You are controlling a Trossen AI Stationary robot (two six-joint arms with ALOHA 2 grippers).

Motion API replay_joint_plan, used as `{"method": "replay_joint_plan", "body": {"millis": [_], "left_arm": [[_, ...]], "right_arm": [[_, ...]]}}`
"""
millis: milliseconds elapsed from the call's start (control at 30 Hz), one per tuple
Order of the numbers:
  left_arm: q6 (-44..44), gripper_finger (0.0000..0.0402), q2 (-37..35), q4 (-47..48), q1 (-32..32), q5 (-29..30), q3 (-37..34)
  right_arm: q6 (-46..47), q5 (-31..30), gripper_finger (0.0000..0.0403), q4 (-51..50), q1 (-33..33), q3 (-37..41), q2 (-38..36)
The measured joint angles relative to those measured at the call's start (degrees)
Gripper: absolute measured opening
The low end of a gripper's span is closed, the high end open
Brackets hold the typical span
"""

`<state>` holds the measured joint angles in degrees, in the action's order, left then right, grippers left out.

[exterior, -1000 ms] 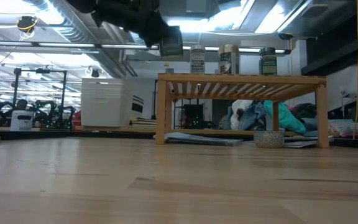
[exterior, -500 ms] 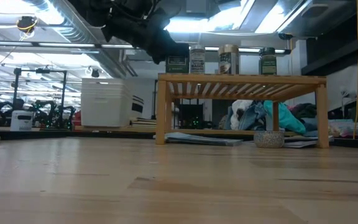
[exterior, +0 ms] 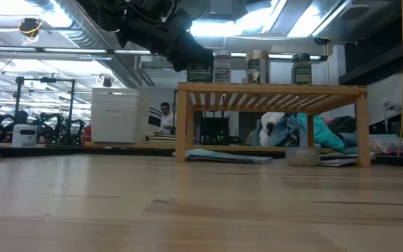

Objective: Shelf spices
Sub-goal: Return to Home Position

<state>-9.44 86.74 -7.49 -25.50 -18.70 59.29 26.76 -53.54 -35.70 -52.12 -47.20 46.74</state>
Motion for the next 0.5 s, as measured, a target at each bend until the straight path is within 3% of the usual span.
{"method": "replay_joint_plan", "body": {"millis": [267,500], "left_arm": [[0.6,0.0225,0.0,-9.56,0.0,0.0,-0.02],[0.44,0.0225,-0.05,-9.61,-0.01,0.01,3.13]], "right_arm": [[0.0,0.0,0.039,0.0,0.01,0.02,0.0],[-0.02,0.0,0.039,0.0,0.01,0.02,0.0]]}}
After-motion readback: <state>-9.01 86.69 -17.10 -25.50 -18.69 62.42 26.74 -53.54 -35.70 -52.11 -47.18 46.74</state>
